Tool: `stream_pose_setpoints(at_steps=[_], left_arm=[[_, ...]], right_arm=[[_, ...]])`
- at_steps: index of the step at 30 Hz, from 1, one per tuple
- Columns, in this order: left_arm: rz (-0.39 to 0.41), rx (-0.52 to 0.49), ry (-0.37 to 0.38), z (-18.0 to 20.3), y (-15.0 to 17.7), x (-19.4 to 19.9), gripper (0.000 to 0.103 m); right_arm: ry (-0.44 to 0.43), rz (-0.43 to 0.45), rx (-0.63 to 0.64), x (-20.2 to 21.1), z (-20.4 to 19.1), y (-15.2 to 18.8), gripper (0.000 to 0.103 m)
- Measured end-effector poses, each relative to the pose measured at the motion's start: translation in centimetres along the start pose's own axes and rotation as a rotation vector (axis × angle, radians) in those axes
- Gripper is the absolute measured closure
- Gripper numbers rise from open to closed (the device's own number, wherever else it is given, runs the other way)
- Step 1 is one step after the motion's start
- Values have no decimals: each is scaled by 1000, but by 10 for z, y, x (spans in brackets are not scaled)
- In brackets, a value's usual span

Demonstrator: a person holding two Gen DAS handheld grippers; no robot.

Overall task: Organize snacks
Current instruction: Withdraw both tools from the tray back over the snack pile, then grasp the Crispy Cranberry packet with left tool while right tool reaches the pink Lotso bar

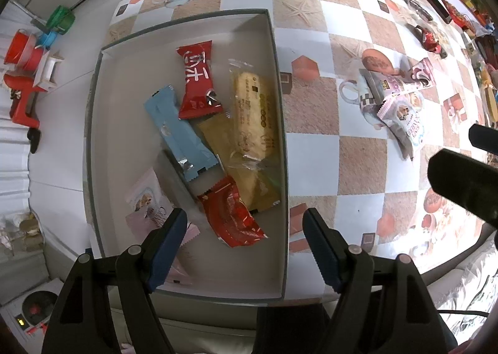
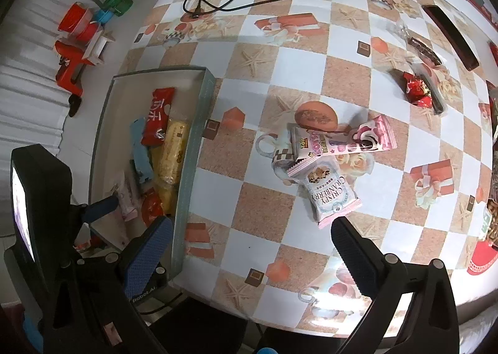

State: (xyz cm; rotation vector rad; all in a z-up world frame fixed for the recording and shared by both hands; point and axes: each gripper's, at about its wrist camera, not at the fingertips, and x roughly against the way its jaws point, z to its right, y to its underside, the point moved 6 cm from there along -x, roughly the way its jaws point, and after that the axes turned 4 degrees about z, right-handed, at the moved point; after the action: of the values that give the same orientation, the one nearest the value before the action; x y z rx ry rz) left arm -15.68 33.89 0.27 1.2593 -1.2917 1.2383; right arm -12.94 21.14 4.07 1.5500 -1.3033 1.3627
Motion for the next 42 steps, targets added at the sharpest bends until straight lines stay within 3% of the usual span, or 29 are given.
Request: stream_pose_setpoints(at_steps=[23, 32, 42], left_arm=[[-5, -18, 2, 2, 0, -3, 23], [11, -20, 11, -2, -7, 4, 23], [43, -108, 26, 29, -19, 19, 23]], right_arm=[[-10, -57, -89, -12, 19, 10, 0], [9, -147, -350, -37, 90, 22, 0], [27, -63, -586, -44, 149, -34, 0]])
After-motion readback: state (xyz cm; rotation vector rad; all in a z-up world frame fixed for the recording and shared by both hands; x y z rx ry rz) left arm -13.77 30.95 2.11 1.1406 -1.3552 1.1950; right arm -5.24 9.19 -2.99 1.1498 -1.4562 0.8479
